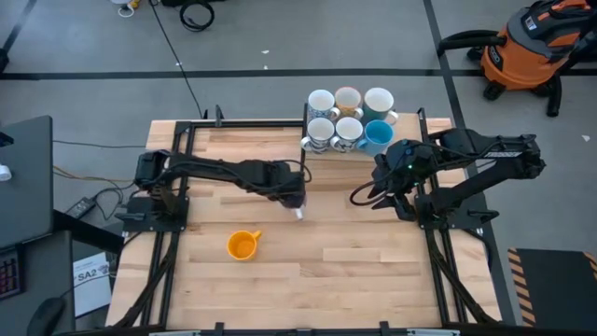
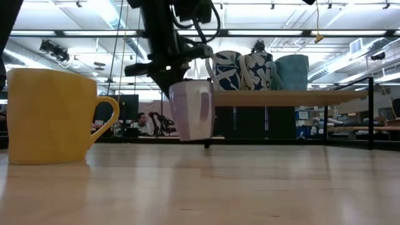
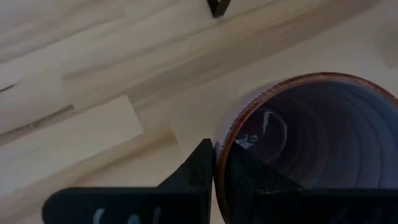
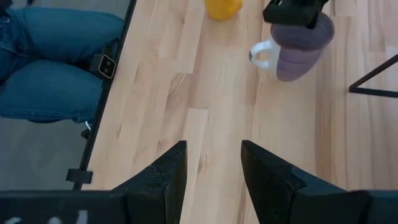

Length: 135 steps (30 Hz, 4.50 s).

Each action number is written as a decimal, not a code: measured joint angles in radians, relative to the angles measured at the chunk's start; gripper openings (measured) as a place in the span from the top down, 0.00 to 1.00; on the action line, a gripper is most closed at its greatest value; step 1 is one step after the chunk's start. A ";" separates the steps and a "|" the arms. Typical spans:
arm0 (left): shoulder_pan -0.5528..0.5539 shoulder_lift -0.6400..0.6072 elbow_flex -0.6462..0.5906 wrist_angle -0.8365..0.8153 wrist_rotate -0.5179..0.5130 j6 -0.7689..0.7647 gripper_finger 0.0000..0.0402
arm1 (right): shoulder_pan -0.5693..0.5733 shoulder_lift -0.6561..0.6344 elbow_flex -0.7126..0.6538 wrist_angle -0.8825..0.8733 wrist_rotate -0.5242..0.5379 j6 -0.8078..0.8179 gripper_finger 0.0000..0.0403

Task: Place coffee mugs
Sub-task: Put the purple mug on the shelf

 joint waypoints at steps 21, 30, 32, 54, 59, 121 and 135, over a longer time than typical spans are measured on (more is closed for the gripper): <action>0.001 0.049 0.000 0.057 0.061 0.089 0.85 | 0.000 0.000 0.000 0.006 0.000 0.000 0.61; 0.001 0.049 0.000 0.074 0.062 0.083 0.72 | 0.000 0.000 0.000 0.006 0.000 0.000 0.61; 0.001 0.049 0.000 0.072 0.062 0.083 0.72 | 0.000 0.000 0.000 0.006 0.000 0.000 0.61; 0.004 -0.176 0.000 -0.046 0.117 0.457 0.72 | 0.000 0.030 0.000 0.158 0.007 0.087 0.61; -0.031 -0.257 0.000 -0.146 0.160 0.715 0.72 | 0.000 0.091 0.000 0.322 0.063 0.171 0.61; -0.176 -0.319 0.000 -0.367 0.161 0.726 0.72 | -0.032 0.671 -0.001 0.481 0.602 0.589 0.61; -0.317 -0.319 0.000 -0.636 0.161 0.625 0.72 | -0.038 0.703 0.000 0.495 0.601 0.587 0.61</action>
